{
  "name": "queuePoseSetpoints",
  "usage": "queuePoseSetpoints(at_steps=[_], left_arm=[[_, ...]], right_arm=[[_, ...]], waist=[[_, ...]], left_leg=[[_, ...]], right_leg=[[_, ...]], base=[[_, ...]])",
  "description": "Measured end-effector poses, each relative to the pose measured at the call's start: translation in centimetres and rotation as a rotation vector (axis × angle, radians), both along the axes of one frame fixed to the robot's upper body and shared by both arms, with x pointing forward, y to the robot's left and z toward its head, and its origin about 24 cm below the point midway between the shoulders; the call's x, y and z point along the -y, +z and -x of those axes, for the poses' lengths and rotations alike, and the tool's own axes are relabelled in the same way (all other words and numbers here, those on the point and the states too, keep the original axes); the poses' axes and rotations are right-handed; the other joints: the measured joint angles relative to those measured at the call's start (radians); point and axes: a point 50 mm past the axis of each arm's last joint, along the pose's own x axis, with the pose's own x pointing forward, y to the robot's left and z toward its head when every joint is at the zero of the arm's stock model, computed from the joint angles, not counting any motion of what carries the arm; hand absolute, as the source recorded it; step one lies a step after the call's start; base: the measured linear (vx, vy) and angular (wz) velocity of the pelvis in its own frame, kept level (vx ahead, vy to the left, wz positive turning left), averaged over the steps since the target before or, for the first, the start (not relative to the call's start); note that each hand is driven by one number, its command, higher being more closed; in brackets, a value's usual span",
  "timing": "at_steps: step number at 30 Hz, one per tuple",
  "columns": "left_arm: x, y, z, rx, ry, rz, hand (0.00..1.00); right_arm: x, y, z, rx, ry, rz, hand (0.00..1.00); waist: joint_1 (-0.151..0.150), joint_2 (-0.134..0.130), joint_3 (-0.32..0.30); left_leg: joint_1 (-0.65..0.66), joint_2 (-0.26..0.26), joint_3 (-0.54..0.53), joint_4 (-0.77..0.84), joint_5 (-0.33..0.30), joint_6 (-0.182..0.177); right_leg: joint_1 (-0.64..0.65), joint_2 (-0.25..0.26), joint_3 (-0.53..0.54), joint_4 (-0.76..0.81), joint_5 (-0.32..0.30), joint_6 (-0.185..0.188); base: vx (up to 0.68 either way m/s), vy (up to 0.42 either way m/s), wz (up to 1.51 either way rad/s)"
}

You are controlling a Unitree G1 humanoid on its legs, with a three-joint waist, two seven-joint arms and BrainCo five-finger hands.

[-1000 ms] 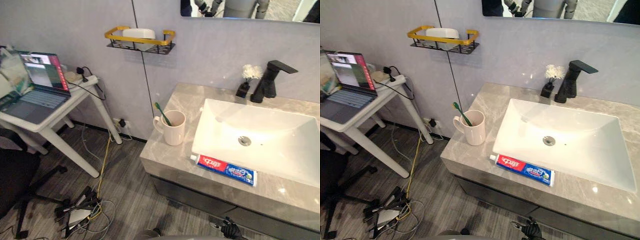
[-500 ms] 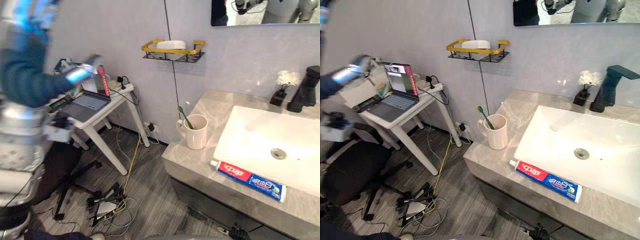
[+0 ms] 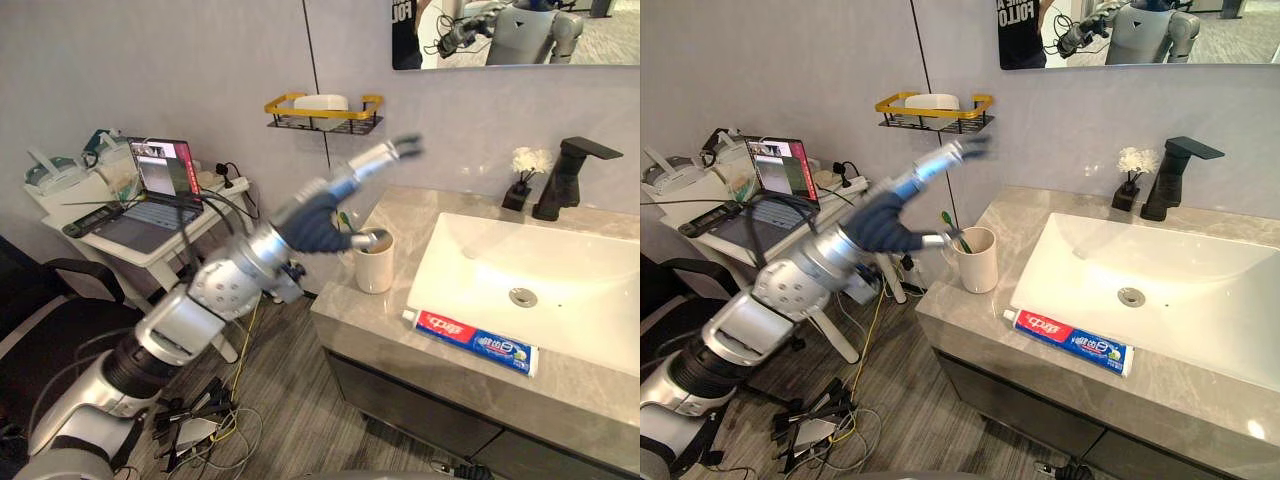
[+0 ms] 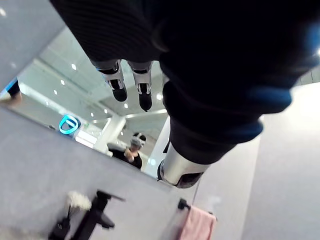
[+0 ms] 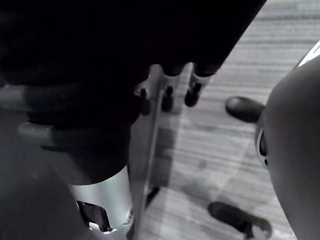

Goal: Organize washtable

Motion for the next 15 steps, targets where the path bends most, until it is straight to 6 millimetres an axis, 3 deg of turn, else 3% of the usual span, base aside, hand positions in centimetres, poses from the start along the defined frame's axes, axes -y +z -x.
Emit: queuePoseSetpoints(at_steps=[5,9,13,15], left_arm=[[1.3,-1.3,0.5,-0.053,-0.089,-0.058,0.0],[2.5,-2.9,0.6,-0.175,-0.175,-0.097,0.0],[2.8,-3.8,0.2,-0.252,-0.189,-0.095,0.0],[2.9,-4.2,-0.2,-0.278,-0.177,-0.089,0.0]], right_arm=[[0.5,0.1,-0.1,-0.001,-0.018,0.011,0.0],[0.7,0.1,0.0,-0.002,-0.017,0.015,0.0],[0.7,0.1,0.0,-0.002,-0.008,0.015,0.0],[0.6,0.1,-0.2,0.005,-0.003,0.015,0.0]], waist=[[-0.027,-0.006,0.005],[-0.029,-0.014,0.013],[-0.033,-0.021,0.018],[-0.052,-0.029,0.027]], left_leg=[[0.001,0.003,0.008,-0.007,0.0,0.0],[0.001,0.005,0.016,-0.01,-0.001,0.0],[0.0,0.013,0.039,-0.013,-0.005,0.003],[0.0,0.018,0.05,-0.013,-0.006,0.004]], right_leg=[[-0.001,0.007,0.009,-0.01,0.007,-0.001],[-0.003,0.007,0.017,-0.012,0.007,-0.001],[-0.02,0.008,0.038,-0.01,0.007,-0.002],[-0.021,0.011,0.048,-0.01,0.009,-0.005]], base=[[0.02,-0.029,-0.04],[0.02,-0.02,-0.04],[0.0,-0.015,-0.14],[0.01,-0.018,-0.16]])
